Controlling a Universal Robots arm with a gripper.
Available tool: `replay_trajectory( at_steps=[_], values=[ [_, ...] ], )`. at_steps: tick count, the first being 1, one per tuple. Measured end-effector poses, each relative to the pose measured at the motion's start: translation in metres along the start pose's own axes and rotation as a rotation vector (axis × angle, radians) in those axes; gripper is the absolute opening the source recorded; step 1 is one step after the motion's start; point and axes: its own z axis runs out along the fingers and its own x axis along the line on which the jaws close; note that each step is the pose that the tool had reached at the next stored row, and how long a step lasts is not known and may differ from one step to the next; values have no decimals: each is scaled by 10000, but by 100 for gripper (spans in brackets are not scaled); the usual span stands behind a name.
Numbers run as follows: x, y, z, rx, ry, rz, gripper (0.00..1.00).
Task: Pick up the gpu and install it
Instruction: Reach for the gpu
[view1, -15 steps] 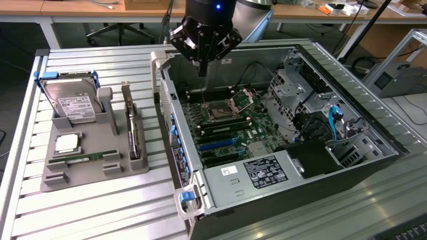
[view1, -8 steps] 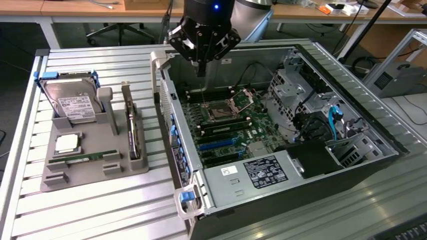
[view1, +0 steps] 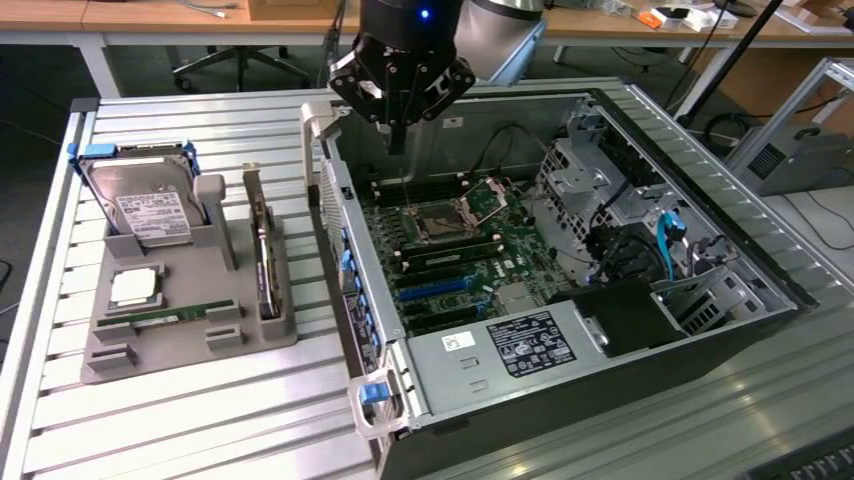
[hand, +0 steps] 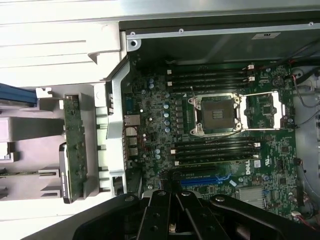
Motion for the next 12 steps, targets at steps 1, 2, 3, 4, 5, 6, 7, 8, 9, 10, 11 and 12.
replay_trajectory(
  at_steps=[1,2,3,4,5,6,7,8,9,10,11,12],
  values=[
    [7,0,0,0,0,1,11],
    [13,-1,1,0,0,1,11],
    [21,-2,1,0,-1,0,11],
    [27,-2,1,0,0,0,11],
    [32,-2,2,0,0,0,11],
    [39,-3,2,-1,0,0,11],
    [46,-4,2,0,0,0,11],
    [52,-4,2,0,0,0,11],
    [61,-5,3,0,0,0,11],
    [71,-6,2,1,0,0,11],
    [77,-6,3,0,-1,0,11],
    [82,-6,4,-1,0,0,11]
  ],
)
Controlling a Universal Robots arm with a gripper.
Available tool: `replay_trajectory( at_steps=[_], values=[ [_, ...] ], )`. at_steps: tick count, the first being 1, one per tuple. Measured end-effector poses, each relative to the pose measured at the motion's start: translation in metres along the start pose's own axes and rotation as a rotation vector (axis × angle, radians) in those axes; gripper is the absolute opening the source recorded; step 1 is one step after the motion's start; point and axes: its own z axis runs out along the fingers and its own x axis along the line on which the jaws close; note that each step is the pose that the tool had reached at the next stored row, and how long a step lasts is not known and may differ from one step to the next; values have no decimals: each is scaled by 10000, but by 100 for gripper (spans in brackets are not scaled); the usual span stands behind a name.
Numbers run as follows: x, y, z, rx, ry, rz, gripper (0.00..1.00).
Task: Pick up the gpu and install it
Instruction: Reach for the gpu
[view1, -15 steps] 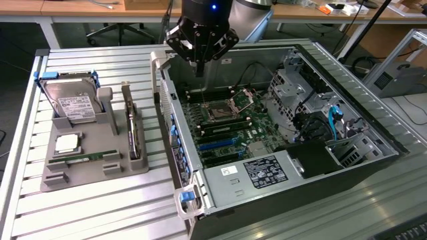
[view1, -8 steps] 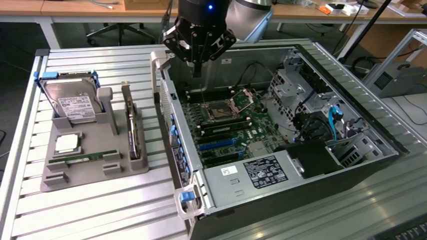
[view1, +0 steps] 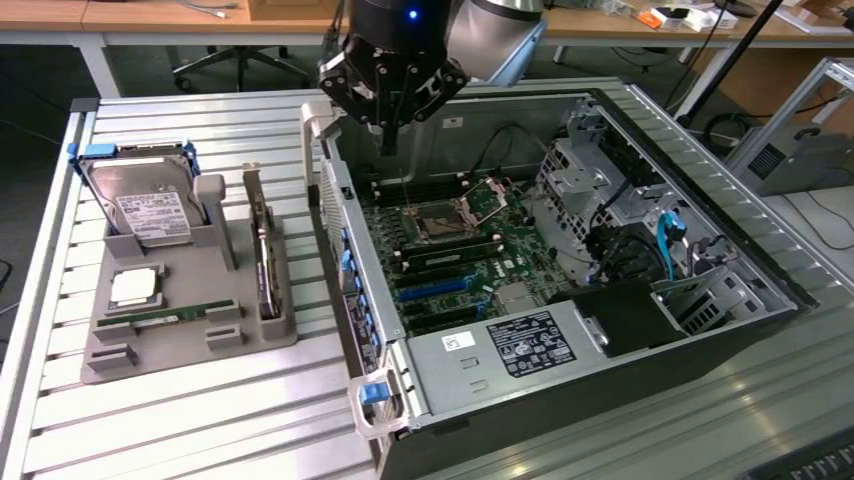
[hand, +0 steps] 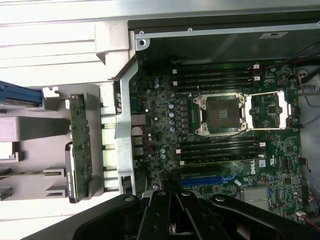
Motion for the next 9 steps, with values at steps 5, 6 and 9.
replay_trajectory(
  at_steps=[5,6,9],
  values=[
    [29,-3,1,0,0,0,11],
    [34,-3,1,0,0,0,11],
    [50,-4,2,1,0,0,11]
  ],
)
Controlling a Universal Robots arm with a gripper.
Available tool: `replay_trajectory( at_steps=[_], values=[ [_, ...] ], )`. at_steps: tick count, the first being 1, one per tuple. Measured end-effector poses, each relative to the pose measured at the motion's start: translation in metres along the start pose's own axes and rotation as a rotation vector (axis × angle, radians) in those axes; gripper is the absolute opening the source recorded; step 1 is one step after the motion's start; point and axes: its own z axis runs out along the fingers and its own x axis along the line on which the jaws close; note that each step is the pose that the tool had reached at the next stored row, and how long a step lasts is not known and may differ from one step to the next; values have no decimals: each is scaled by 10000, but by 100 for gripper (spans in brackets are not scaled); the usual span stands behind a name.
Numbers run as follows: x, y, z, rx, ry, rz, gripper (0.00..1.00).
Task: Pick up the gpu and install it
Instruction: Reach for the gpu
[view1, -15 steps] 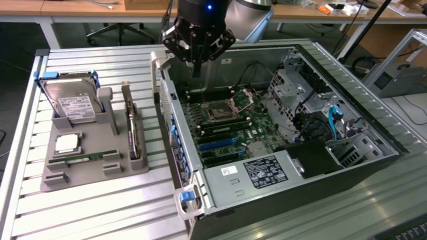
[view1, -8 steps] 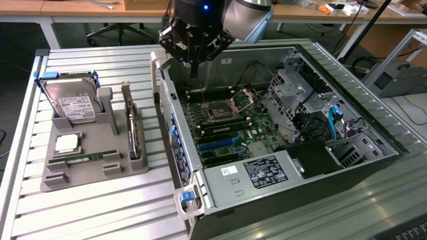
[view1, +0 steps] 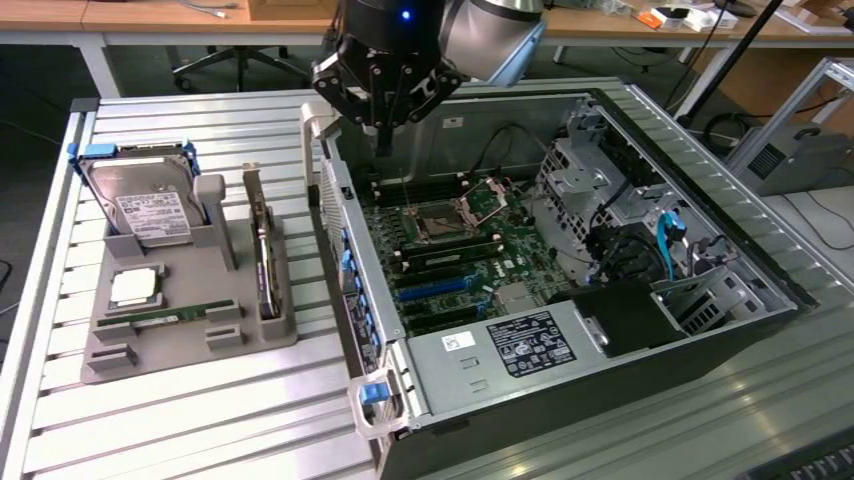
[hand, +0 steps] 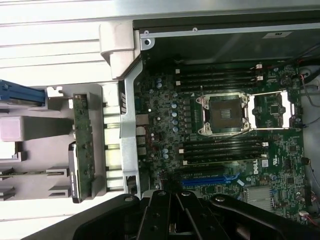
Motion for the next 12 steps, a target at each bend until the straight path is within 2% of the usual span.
replay_trajectory(
  at_steps=[12],
  values=[
    [55,-4,5,-1,-1,0,11]
  ],
)
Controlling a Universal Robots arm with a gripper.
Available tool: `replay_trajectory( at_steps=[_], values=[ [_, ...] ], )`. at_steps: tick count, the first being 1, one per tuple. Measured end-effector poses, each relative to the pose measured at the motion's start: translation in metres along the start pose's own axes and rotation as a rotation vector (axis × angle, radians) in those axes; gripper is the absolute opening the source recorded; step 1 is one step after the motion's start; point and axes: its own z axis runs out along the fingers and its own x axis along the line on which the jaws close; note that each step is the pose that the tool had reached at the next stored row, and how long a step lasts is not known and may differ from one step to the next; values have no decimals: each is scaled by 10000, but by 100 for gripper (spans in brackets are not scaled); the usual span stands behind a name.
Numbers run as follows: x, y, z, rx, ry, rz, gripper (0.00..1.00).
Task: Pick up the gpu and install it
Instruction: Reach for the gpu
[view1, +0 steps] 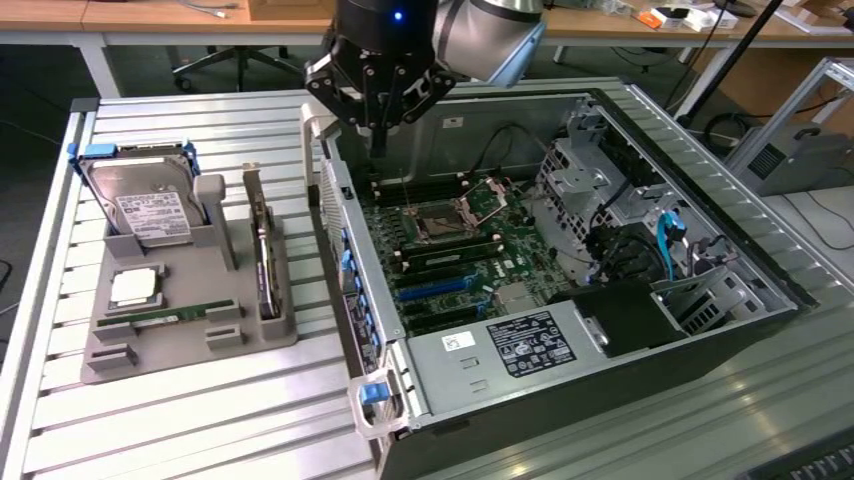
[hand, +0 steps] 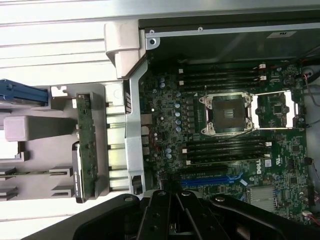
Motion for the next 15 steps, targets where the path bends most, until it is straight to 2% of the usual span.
replay_trajectory(
  at_steps=[15],
  values=[
    [98,-8,6,0,0,0,11]
  ],
)
